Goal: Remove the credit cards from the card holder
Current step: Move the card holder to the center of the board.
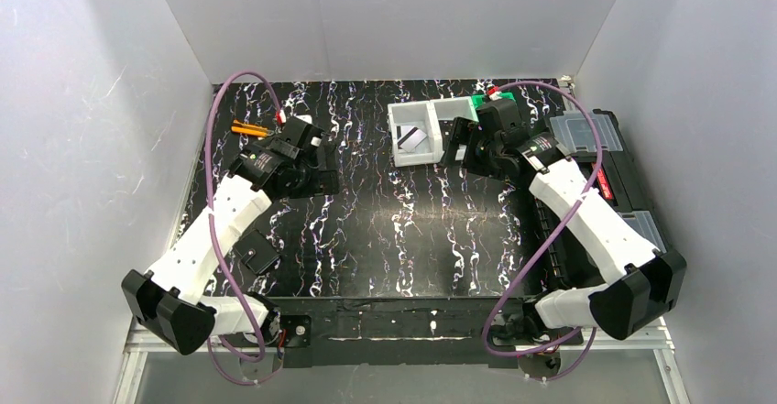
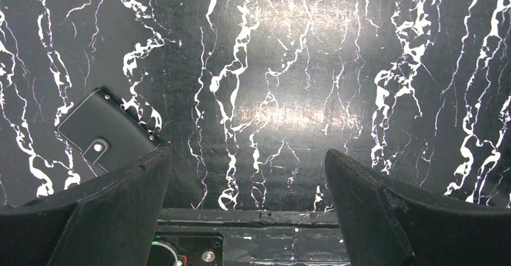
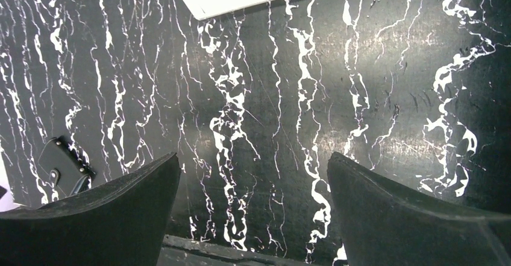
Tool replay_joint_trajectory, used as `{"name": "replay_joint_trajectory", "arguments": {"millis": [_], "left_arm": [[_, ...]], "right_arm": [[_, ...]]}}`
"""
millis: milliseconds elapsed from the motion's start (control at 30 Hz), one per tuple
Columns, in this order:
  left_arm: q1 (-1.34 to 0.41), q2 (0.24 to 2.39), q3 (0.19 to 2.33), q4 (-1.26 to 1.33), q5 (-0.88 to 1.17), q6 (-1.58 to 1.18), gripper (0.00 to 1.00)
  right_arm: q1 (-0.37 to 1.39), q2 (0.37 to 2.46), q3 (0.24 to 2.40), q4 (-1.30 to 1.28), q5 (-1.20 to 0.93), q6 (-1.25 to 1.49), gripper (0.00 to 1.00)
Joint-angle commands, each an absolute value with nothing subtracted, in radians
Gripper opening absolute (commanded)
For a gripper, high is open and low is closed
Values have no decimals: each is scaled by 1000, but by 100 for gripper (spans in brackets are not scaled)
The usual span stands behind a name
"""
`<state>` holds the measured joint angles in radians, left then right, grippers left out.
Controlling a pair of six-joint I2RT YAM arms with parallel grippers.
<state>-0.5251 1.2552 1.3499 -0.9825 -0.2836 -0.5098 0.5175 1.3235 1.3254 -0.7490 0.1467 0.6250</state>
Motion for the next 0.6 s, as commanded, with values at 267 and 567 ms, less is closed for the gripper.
{"name": "replay_joint_trajectory", "arguments": {"millis": [267,567], "left_arm": [[-400,1220,1232,-1144,-465,-756,100],[-168,1160,1041,-1116,-388,-839,100]], "right_arm": [[516,1322,1289,-674,93,597,98],[516,1408,1301,-649,8,564,98]]}}
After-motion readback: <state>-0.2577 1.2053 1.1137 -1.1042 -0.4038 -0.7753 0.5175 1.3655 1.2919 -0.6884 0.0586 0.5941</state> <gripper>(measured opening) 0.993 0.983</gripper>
